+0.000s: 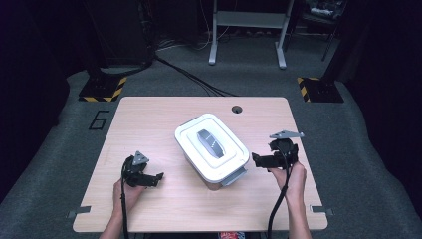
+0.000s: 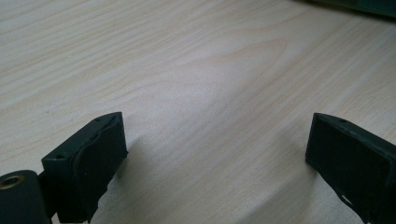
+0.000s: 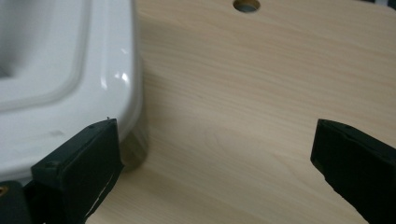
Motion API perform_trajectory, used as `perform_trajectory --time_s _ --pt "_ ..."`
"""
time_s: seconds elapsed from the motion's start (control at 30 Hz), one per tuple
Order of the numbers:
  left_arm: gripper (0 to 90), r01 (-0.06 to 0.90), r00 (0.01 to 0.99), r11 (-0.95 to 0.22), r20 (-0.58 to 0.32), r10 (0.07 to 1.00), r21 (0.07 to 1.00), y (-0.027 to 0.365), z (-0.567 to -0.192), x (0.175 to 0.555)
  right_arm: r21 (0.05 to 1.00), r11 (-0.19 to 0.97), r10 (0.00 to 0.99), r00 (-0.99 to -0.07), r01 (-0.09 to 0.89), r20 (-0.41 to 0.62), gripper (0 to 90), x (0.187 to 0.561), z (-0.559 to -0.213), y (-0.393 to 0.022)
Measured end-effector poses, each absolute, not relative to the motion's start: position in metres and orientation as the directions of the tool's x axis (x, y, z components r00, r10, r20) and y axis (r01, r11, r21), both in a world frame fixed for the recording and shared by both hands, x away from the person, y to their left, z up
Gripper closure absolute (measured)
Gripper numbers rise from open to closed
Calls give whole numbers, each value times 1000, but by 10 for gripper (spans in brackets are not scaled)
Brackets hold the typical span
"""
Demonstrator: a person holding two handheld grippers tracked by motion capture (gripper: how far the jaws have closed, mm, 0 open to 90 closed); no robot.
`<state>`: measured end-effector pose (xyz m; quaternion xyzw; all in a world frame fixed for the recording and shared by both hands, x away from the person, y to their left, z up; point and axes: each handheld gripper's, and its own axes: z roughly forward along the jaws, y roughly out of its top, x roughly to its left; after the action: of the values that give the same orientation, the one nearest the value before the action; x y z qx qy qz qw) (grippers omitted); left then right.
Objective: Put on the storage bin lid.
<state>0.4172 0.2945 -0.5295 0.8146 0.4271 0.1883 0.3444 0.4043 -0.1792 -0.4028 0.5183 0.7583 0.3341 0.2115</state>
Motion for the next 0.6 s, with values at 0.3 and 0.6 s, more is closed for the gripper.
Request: perform_trajectory --time_s 0.3,0.6 --pt "50 566 565 -400 14 825 721 295 -529 417 684 197 957 -289 703 21 0 389 -468 -203" --pt "52 565 567 -401 14 824 721 295 -529 417 678 195 969 -246 709 -21 0 376 -513 -206"
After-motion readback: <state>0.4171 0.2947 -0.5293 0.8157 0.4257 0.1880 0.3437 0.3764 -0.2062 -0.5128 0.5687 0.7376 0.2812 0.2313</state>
